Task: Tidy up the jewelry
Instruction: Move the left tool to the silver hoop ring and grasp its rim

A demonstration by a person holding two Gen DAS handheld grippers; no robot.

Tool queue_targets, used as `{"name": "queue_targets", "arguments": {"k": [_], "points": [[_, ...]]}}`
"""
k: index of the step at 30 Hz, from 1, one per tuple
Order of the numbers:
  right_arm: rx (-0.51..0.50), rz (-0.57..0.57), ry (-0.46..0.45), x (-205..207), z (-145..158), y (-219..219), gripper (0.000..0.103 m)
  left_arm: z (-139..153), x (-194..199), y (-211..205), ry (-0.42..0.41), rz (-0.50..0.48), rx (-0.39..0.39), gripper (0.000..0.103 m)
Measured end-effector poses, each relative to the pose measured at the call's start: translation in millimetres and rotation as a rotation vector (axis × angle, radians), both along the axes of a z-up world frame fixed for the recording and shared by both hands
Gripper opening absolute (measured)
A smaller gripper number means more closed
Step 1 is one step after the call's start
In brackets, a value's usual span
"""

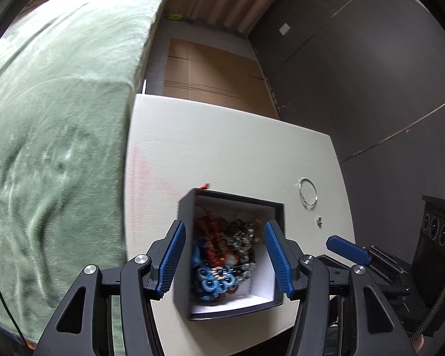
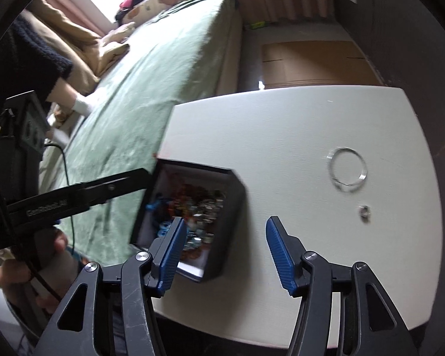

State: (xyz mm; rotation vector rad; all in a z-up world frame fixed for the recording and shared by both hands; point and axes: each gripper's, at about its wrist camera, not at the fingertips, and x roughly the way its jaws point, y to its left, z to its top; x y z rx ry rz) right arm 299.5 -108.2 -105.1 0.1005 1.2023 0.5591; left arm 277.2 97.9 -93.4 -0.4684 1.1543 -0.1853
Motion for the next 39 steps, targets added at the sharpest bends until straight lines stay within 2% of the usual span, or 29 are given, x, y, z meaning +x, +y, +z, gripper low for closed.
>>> {"name": "queue_targets", "arguments": {"k": [14, 15, 17, 19, 22, 30, 36, 39], "points": [[-0.081, -0.170, -0.015, 13.3, -5.9, -82.0, 0.059, 2.5, 20.5, -71.7, -0.007, -0.100, 0.015, 0.057], [-0.074, -0.184, 0.000, 14.6, -7.9, -88.9, 0.061, 1.8, 22.2, -77.5, -0.006, -0.107, 0.018, 0.057], [-0.066, -0.207, 0.013, 16.0, -10.7, -100.3, 0.085, -0.5, 24.7, -85.7, -0.001, -0.117, 0.021, 0.057], [-0.073, -0.230, 0.004, 16.3, -9.9, -112.1, 0.091, -3.2, 27.1, -93.4, 0.006, -0.127, 0.025, 0.057], [-0.071, -0.257, 0.002, 16.1, -9.6, -127.1, 0.095, -6.8, 30.3, -107.5, 0.011, -0.143, 0.036, 0.057], [-0.074, -0.317, 0.010, 19.1, -18.9, -163.4, 0.096, -11.7, 47.1, -141.2, 0.035, -0.194, 0.064, 0.057], [-0.099, -0.349, -0.002, 25.7, -24.2, -175.6, 0.096, -18.4, 69.9, -166.5, 0.076, -0.231, 0.131, 0.056], [-0.106, -0.372, -0.023, 28.6, -24.0, -180.1, 0.096, -24.4, 81.3, -175.5, 0.102, -0.228, 0.159, 0.052]]}}
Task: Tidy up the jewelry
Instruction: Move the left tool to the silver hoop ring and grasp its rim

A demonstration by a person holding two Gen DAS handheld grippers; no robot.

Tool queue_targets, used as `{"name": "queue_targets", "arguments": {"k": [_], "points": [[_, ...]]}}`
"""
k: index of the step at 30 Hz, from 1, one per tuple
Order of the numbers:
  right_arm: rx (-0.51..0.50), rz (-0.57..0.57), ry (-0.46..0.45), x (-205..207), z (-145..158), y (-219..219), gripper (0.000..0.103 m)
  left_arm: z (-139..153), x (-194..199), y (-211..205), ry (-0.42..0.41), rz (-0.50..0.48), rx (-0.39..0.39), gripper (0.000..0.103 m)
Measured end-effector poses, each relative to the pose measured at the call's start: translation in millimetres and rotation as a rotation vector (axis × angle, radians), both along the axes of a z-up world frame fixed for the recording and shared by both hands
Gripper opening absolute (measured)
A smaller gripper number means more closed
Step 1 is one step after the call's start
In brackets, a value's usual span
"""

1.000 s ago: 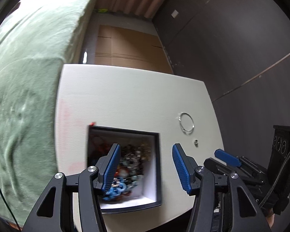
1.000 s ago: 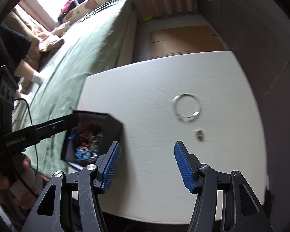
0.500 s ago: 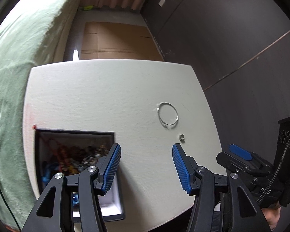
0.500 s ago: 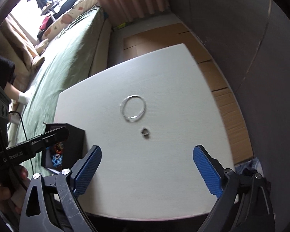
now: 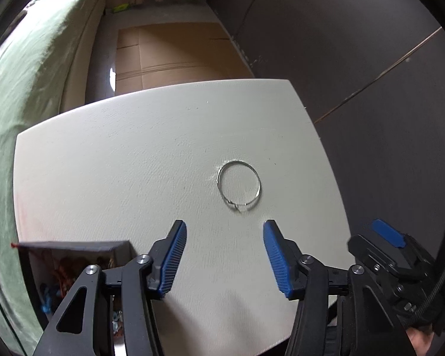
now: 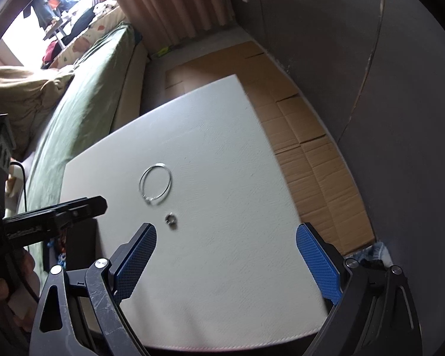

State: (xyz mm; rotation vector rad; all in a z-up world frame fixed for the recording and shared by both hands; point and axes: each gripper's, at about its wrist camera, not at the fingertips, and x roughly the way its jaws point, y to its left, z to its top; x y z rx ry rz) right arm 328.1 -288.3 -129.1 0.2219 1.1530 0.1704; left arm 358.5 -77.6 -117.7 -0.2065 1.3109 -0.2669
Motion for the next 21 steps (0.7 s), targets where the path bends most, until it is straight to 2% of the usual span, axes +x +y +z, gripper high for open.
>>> {"name": "queue_targets", "arguments": {"k": [2, 8, 17, 21], "points": [[-0.007, -0.008, -0.003, 0.6, -1.4, -2.4, 0.096, -3.5, 8.5, -3.7, 0.018, 0.010, 0.016, 0.042], [-0.026, -0.025, 0.008, 4.8, -6.3, -10.5, 0.096, -21.2, 25.7, -21.6, 0.066, 0.004, 0.097, 0.028], [0.027, -0.056, 0.007, 2.0, -7.2, -27.1, 0.096, -41.9, 41.8, -40.6, 0.091, 0.002, 0.257, 0.026], [0.035, -0.053, 0.009, 0.9, -7.9, -27.9, 0.096, -45.8, 40.6, -43.1, 0.101, -0.001, 0.300, 0.026]]}}
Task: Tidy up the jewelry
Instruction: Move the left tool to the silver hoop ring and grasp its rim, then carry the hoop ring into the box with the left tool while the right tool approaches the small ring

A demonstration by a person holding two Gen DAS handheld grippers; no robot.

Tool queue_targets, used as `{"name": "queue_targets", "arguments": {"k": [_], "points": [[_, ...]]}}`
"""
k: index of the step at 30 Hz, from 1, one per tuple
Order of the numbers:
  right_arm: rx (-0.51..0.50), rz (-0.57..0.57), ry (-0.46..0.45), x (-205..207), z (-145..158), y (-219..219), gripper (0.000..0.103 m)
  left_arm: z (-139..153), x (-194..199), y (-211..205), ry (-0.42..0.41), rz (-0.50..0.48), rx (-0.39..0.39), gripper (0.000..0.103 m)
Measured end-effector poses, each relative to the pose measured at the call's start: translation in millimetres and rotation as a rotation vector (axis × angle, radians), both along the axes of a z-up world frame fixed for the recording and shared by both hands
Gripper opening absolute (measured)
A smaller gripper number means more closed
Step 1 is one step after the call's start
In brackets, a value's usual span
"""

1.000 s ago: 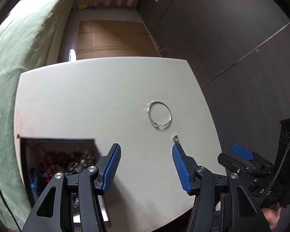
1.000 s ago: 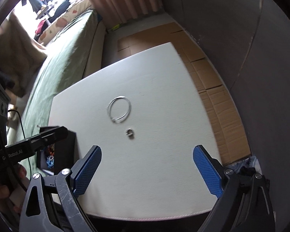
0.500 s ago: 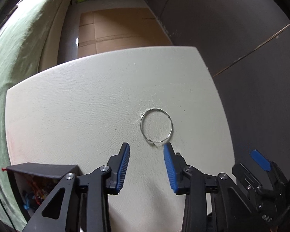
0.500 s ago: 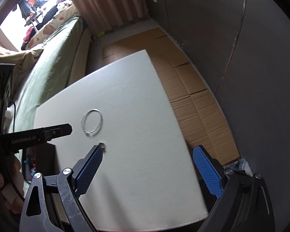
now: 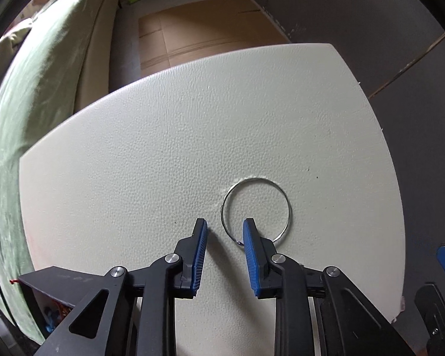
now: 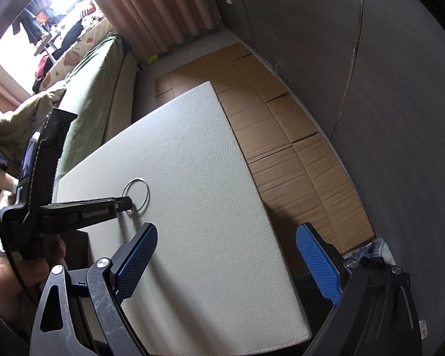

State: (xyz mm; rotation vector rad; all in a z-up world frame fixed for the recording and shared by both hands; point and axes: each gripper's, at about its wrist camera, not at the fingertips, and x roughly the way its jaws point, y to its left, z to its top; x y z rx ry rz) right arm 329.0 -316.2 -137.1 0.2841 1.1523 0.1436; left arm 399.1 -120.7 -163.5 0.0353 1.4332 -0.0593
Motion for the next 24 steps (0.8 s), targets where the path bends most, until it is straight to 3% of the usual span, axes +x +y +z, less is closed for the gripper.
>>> {"name": "queue_targets", "arguments": {"k": [5, 13, 15, 17, 24], "points": [[0.003, 0.006, 0.000, 1.4, 0.9, -3.8, 0.096, -2.6, -10.2, -6.4, 0.033, -0.046, 0.001, 0.026], [0.014, -0.002, -0.005, -0.7, 1.6, -6.8, 0.096, -7.0, -16.7, 8.1, 0.068, -0.034, -0.011, 0.026], [0.014, 0.000, -0.005, -1.3, 1.7, -5.8, 0.096, -7.3, -17.4, 9.5, 0.051, -0.041, -0.005, 0.020], [0.015, 0.003, -0.004, -2.5, 1.0, -5.3, 0.096, -4.6, -22.5, 10.5, 0.040, -0.036, -0.006, 0.002], [0.012, 0.013, -0.003, -2.9, -0.3, -2.1, 0.096, 5.6, -23.4, 31.6, 0.005, -0.016, -0.080, 0.001]]}}
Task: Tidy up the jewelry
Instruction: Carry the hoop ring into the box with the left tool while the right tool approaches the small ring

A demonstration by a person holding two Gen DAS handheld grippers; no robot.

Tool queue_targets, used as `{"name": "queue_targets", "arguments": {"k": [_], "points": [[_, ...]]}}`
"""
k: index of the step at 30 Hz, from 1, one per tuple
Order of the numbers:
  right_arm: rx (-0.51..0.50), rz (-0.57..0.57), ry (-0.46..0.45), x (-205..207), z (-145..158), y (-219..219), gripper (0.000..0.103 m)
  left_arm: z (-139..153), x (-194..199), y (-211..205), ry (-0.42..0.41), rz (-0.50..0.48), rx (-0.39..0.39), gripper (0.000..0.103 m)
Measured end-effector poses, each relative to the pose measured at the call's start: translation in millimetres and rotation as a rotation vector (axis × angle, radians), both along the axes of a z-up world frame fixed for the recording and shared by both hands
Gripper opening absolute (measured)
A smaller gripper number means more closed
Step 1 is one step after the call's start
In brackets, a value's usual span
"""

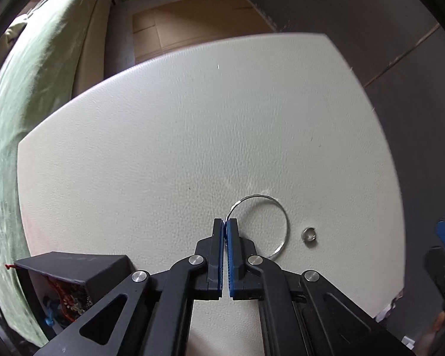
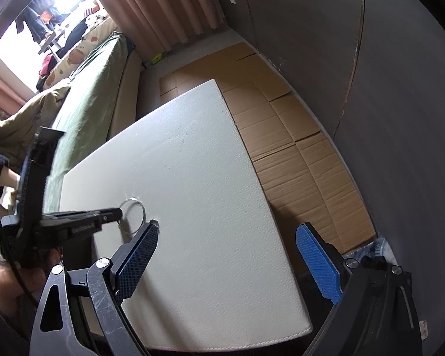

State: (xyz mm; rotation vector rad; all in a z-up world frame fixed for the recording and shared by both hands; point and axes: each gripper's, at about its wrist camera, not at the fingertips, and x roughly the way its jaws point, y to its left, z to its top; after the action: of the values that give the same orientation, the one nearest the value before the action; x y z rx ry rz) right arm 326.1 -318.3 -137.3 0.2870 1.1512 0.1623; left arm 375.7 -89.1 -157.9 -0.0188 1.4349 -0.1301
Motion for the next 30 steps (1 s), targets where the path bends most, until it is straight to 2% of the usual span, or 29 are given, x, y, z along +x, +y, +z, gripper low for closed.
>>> {"name": "queue_targets", "arguments": {"k": [9, 12, 14, 20, 25, 30], "points": [[0.017, 0.064, 0.004, 6.8, -3.9, 29.8, 0.095, 38.9, -2.9, 30.8, -0.065, 0.026, -0.031, 0.001], [0.018, 0.116, 0.015, 9.5, -7.7, 49.7, 0.081, 51.3, -6.2, 47.2, -0.086, 0.042, -0.028, 0.001], [0.021, 0.151, 0.034, 11.6, -13.0, 62.7, 0.065, 58.3, -9.7, 57.5, -0.096, 0.050, -0.029, 0.001], [-0.014, 0.232, 0.062, 20.8, -26.1, 96.1, 0.034, 73.5, -24.7, 82.4, -0.122, 0.075, -0.041, 0.001], [-0.082, 0.267, 0.077, 27.2, -36.7, 115.7, 0.030, 88.4, -44.1, 98.7, -0.134, 0.085, -0.057, 0.001], [-0.159, 0.288, 0.082, 29.2, -45.1, 129.0, 0.026, 86.9, -53.3, 110.9, -0.116, 0.094, -0.071, 0.001]]}}
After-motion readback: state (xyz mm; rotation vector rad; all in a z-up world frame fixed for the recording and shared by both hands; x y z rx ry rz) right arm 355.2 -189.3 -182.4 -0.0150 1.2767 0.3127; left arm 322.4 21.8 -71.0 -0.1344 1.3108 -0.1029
